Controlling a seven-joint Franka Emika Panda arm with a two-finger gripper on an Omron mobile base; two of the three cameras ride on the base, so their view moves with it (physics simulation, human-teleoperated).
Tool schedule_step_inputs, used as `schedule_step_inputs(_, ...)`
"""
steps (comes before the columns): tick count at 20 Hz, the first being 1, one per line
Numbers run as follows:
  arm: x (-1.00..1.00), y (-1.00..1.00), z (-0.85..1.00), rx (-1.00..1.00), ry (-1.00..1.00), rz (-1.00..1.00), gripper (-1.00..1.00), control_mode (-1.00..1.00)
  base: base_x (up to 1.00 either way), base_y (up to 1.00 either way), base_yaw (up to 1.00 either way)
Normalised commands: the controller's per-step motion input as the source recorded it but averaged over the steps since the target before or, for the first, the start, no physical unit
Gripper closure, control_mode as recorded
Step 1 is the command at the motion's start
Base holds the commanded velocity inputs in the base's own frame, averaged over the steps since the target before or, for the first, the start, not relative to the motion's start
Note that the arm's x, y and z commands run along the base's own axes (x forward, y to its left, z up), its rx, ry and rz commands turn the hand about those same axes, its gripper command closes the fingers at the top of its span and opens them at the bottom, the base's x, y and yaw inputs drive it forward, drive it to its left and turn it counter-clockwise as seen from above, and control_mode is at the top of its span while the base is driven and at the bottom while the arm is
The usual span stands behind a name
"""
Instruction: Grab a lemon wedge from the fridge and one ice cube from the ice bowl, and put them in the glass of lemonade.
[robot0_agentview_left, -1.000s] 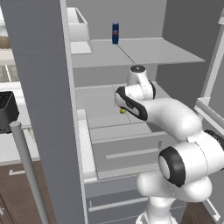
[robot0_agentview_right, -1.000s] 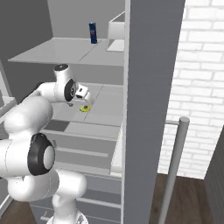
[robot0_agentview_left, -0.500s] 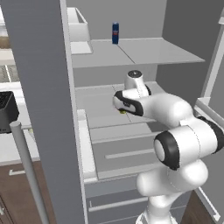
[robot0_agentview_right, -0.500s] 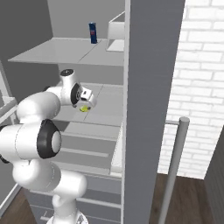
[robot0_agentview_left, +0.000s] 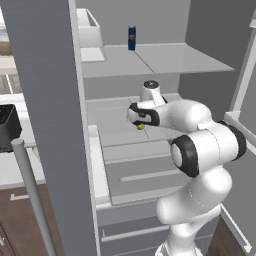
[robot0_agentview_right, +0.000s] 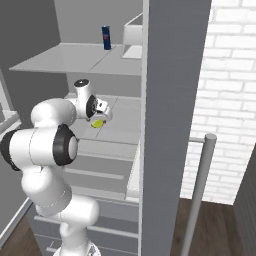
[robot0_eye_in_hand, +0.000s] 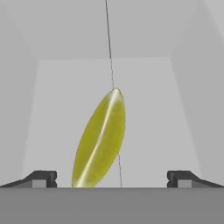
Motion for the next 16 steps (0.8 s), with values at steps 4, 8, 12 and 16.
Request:
schedule_step_inputs(4,0.05,0.02,-0.12,0.0,0.0,0.04,-1.0,-1.0,0.0,0.0,0.0)
schedule_step_inputs(8,0.07,0.07,-0.1,0.0,0.0,0.06,-1.0,-1.0,0.0,0.0,0.0)
schedule_step_inputs(12,0.13,0.03,-0.11,0.0,0.0,0.07,-1.0,-1.0,0.0,0.0,0.0)
schedule_step_inputs(16,0.06,0.0,0.0,0.0,0.0,0.01,-1.0,-1.0,0.0,0.0,0.0)
